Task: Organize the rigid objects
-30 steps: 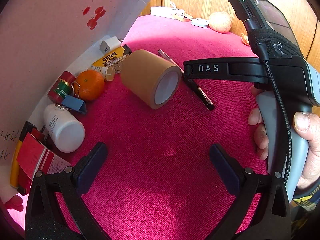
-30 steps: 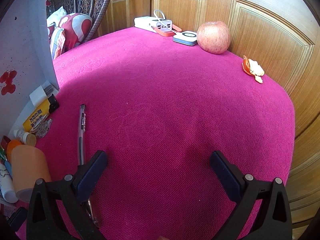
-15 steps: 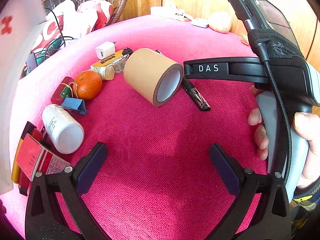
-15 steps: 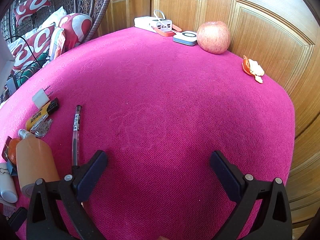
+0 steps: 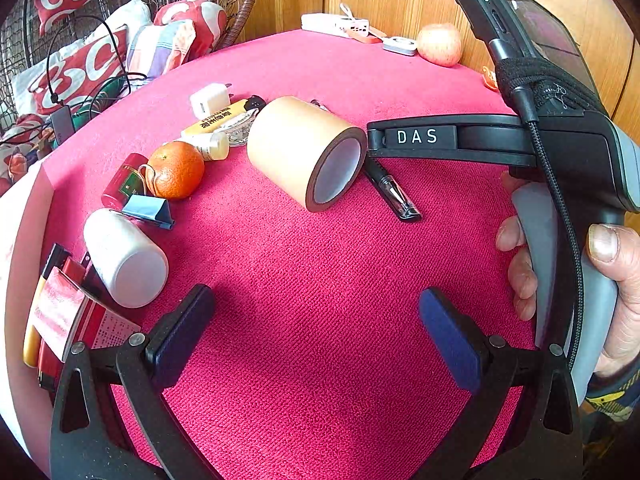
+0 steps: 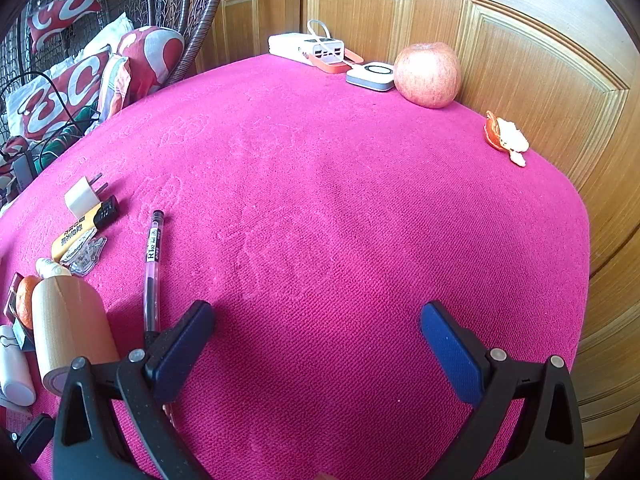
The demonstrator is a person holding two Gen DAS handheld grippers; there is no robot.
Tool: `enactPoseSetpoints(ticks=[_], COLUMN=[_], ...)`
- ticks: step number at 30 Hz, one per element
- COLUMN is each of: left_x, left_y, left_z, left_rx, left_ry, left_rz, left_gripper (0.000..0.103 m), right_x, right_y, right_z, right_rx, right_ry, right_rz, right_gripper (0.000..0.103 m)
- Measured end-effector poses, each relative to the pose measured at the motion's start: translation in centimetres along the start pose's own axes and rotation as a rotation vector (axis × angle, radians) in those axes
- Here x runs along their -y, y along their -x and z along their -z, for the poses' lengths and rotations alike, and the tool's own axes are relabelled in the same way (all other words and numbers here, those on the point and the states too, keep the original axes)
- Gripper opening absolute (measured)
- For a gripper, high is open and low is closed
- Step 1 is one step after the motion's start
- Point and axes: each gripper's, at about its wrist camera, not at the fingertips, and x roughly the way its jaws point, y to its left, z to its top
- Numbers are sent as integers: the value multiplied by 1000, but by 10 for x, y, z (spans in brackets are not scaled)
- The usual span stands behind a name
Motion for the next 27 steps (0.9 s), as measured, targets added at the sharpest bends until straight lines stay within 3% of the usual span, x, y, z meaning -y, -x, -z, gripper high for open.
enactPoseSetpoints(ticks=[27], left_x=[0], left_y=[0], left_z=[0], left_rx=[0], left_ry=[0], left_rz=[0], left_gripper=[103], right_x=[0], right_y=[0], right_z=[0], right_rx=[1], right_ry=[0], right_rz=[0], right_gripper=[103])
